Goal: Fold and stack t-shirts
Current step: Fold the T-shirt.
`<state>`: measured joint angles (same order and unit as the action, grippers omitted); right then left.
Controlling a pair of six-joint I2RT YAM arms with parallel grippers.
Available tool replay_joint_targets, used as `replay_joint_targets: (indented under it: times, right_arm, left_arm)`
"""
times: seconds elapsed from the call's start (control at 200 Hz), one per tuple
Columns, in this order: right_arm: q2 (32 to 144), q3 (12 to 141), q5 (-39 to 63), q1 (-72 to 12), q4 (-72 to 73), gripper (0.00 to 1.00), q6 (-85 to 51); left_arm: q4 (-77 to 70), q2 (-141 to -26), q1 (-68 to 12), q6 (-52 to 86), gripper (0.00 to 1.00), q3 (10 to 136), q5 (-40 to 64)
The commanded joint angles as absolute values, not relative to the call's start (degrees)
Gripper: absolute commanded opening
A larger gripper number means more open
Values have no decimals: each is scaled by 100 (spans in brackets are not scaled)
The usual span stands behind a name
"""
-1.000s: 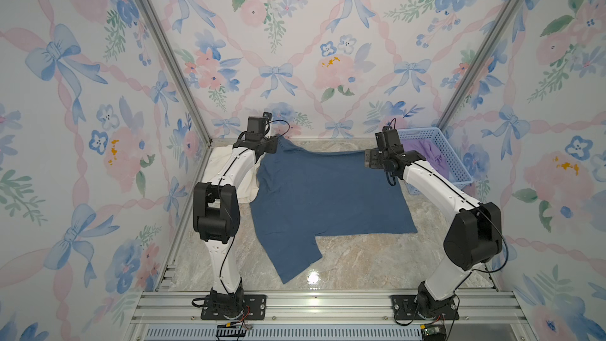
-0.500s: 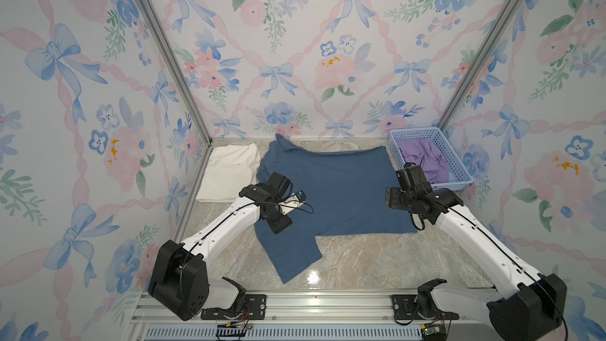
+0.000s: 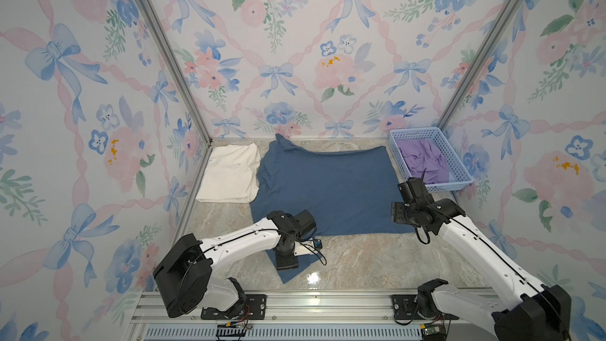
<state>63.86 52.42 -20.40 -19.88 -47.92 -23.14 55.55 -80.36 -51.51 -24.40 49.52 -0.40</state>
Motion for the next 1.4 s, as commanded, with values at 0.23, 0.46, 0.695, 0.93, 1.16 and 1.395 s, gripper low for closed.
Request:
replay_joint_targets:
  times: [0.23,0.46,0.695,0.93,1.16,1.395]
  right_arm:
    - [6410,5251,-1848,-1838,-4810,81,-2364]
    - [6598,5298,-1685,-1823,-4668,81,-2410]
    - [6740,5328,-1625,-1818,-4575,80,-2469]
    - [6806,5305,-1608,-1784,-4540,77,-2514]
    - [6881,5232,-1635,-1713,-4603,77,-2638]
    - [6993,4923,-1374,-1481,-4602,77,-3033]
  left_arm:
    - [5831,-8565,-5471,-2303,64,4926,82]
    - [5969,-8929,-5744,-2397,63,4957,243]
    - [5962,-9604,-5868,-2443,49,4922,324]
    - [5957,-9793,-5862,-2446,0,5064,204]
    - [6139,-9204,-5533,-2466,0,6049,-261]
    - [6234,-8957,-5041,-2612,0,6577,-416]
